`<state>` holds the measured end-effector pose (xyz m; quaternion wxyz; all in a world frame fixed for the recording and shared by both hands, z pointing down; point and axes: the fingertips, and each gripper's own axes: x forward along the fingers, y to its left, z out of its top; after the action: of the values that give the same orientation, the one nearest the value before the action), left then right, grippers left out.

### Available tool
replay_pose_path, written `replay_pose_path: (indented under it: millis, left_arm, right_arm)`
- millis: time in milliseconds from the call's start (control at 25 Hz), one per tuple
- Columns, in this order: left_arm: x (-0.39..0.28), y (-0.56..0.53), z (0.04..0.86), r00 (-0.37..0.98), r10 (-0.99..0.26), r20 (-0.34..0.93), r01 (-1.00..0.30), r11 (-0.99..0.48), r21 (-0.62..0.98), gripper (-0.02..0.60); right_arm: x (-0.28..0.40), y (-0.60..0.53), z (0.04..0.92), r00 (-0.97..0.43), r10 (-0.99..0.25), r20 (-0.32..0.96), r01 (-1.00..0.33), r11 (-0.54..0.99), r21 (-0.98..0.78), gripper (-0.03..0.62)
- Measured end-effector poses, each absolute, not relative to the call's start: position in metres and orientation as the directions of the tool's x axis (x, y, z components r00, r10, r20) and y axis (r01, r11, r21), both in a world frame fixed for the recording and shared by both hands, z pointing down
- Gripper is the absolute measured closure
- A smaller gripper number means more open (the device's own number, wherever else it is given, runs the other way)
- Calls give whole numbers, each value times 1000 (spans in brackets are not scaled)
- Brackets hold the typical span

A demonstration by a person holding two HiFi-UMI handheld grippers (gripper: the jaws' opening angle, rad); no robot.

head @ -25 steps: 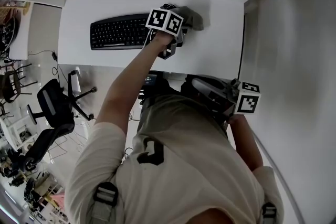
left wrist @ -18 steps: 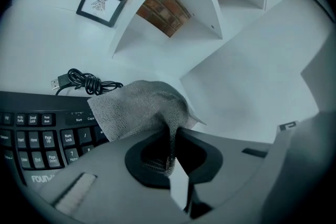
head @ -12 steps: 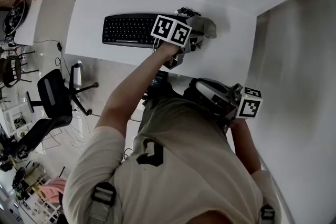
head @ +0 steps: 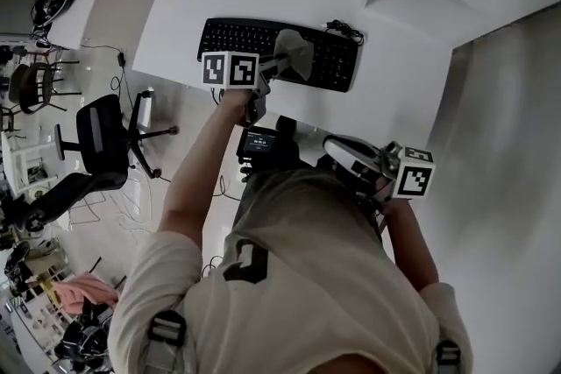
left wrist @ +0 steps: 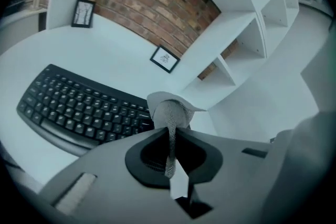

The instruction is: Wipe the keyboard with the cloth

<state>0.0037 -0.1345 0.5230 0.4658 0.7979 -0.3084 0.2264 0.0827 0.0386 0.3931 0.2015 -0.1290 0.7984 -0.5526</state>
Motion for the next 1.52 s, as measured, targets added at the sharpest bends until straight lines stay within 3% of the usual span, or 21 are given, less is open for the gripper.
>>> replay_pose_path:
  millis: [280,880,1080,1520]
  left_arm:
    - [-81,-139,523,598,-430,676,-798,-246,550,572]
    - [-212,-203,571,501,-418,758,-864,-295,408,572]
    - [-198,-215,579,519,-368,771,-838,-399,374,572]
    - [-103,-198,589,609,-233,758,-704,-598,382,572]
  right_arm:
    - [57,46,400,-929,-338,-151,14,377,-926,588]
    - [-35,18,407,-909,-416,26,-185,346,-920,588]
    - [-58,11,405,-897,-437,73,-240,342,-909,588]
    - [-57,14,408,-850,-508,139,-336,320,-886,588]
